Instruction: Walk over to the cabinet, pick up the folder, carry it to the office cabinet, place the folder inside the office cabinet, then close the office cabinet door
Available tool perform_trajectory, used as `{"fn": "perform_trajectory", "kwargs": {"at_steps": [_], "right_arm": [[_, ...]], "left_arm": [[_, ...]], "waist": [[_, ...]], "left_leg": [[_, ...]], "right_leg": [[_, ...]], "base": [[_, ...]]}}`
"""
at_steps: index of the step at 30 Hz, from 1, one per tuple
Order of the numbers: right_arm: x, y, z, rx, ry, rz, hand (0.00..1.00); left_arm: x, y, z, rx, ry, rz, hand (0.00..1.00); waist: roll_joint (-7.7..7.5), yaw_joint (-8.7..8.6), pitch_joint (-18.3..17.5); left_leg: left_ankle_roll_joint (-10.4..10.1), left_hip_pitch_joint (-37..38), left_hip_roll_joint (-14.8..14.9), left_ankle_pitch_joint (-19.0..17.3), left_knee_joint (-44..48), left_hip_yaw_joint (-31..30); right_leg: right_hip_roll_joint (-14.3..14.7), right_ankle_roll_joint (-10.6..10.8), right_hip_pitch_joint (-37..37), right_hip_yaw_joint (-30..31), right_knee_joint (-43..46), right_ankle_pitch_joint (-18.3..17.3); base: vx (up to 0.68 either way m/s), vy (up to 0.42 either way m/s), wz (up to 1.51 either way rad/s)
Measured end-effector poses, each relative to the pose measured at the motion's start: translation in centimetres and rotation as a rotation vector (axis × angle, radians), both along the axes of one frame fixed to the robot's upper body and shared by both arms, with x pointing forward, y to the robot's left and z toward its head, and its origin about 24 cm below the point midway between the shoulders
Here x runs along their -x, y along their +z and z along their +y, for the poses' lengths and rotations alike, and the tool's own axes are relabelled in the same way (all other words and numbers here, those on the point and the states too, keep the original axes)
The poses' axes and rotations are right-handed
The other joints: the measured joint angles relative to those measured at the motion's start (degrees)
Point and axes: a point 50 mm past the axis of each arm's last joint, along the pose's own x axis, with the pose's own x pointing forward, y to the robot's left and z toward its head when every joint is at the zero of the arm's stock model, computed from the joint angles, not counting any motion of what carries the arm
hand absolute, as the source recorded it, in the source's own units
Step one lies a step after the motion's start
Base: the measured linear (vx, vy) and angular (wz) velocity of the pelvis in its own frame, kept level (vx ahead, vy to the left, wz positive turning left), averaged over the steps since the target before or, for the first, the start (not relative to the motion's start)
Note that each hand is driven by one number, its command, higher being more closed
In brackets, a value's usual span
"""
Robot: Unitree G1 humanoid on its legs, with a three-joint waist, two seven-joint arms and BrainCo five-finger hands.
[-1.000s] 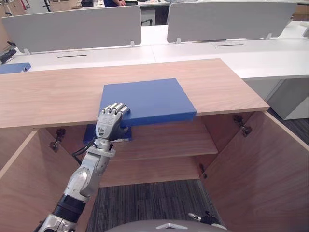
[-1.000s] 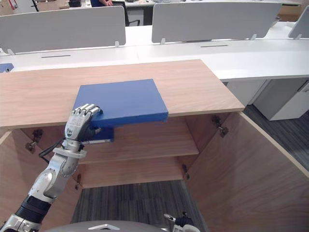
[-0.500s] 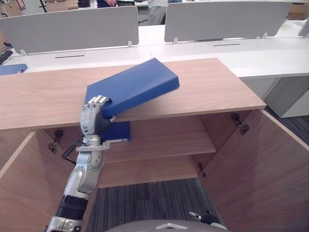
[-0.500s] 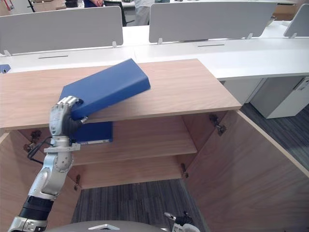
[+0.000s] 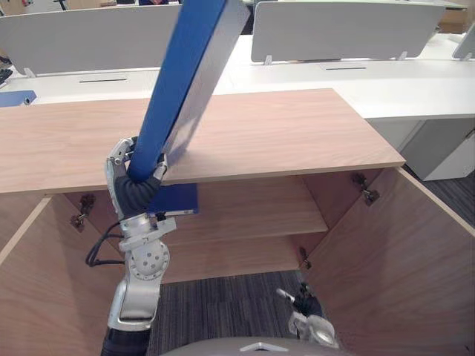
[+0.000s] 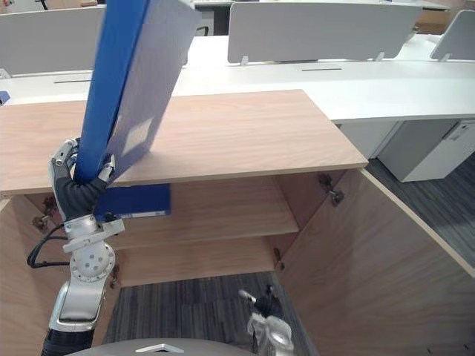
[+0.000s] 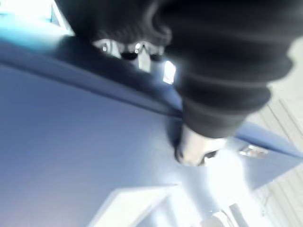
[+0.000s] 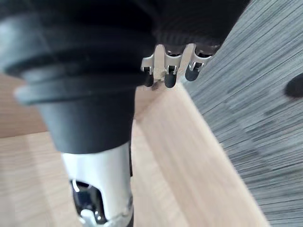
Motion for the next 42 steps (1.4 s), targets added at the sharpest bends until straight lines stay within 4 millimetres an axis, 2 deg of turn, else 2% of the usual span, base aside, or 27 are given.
{"fn": "perform_trajectory", "kwargs": {"at_steps": [8,10,11,13,14,16,24,30,42], "right_arm": [[-2.8,5.5,0.9,-0.008,-0.023,-0.318,0.0],[-3.8,8.0,1.0,-0.003,-0.033,-0.448,0.0],[-4.0,8.3,1.0,-0.001,-0.035,-0.464,0.0],[-4.7,11.2,0.9,0.006,-0.054,-0.609,0.0],[-4.8,11.6,0.8,0.008,-0.058,-0.627,0.0],[-5.1,14.1,0.6,0.022,-0.087,-0.749,0.0],[-5.2,19.6,0.3,0.027,-0.103,-1.036,0.0],[-5.8,22.5,0.5,0.035,-0.045,-1.191,0.0],[-7.3,25.2,2.1,0.027,0.14,-1.325,0.0]], "left_arm": [[1.9,2.6,-1.7,0.12,-0.132,-0.168,1.0],[2.2,2.9,-2.0,0.145,-0.16,-0.19,1.0],[2.3,2.9,-2.0,0.145,-0.162,-0.191,1.0],[2.4,2.7,-2.1,0.148,-0.169,-0.181,1.0],[2.4,2.7,-2.1,0.152,-0.172,-0.179,1.0],[2.4,2.4,-2.0,0.178,-0.188,-0.164,1.0],[2.5,2.3,-1.9,0.185,-0.25,-0.156,1.0],[2.6,2.5,-2.2,0.232,-0.339,-0.173,1.0],[2.3,1.7,-3.8,0.274,-0.532,-0.119,1.0]], "waist": [[0.24,0.02,-0.18],[0.31,-0.06,-0.78],[0.31,-0.07,-0.79],[0.31,-0.09,-0.85],[0.3,-0.09,-0.85],[0.28,-0.08,-0.86],[0.3,-0.01,-0.88],[0.39,0.02,-0.92],[0.39,0.49,-0.93]], "left_leg": [[0.05,0.08,0.03,0.05,0.02,0.09],[0.05,-0.47,0.03,0.05,0.16,0.31],[0.05,-0.46,0.03,0.05,0.27,0.34],[0.05,-0.39,0.01,0.05,0.35,0.44],[0.05,-0.39,0.01,0.05,0.35,0.45],[0.05,-0.36,0.01,0.03,0.36,0.48],[0.04,-0.12,-0.04,0.01,0.36,1.2],[0.12,-0.09,-0.31,0.06,0.35,1.34],[0.79,-0.25,-1.44,0.52,0.01,-0.06]], "right_leg": [[0.03,0.17,-0.13,0.05,0.21,-0.1],[0.06,0.26,-0.9,0.29,0.3,-0.03],[0.06,0.28,-0.9,0.32,0.29,-0.02],[0.07,0.31,-0.88,0.47,0.28,0.01],[0.07,0.31,-0.88,0.49,0.28,0.01],[0.07,0.33,-0.88,0.54,0.28,0.03],[0.08,0.57,-0.91,1.33,0.02,0.36],[-0.11,0.74,-0.87,1.52,-0.2,0.64],[-1.34,1.31,-0.39,0.19,-0.01,0.59]], "base": [[-0.01,-0.002,0.0],[0.0,-0.007,-0.05],[0.02,-0.005,-0.05],[0.0,0.0,0.0],[0.0,0.0,0.0],[0.0,0.0,0.0],[-0.01,-0.003,-0.04],[-0.01,-0.001,-0.02],[-0.01,0.003,0.06]]}}
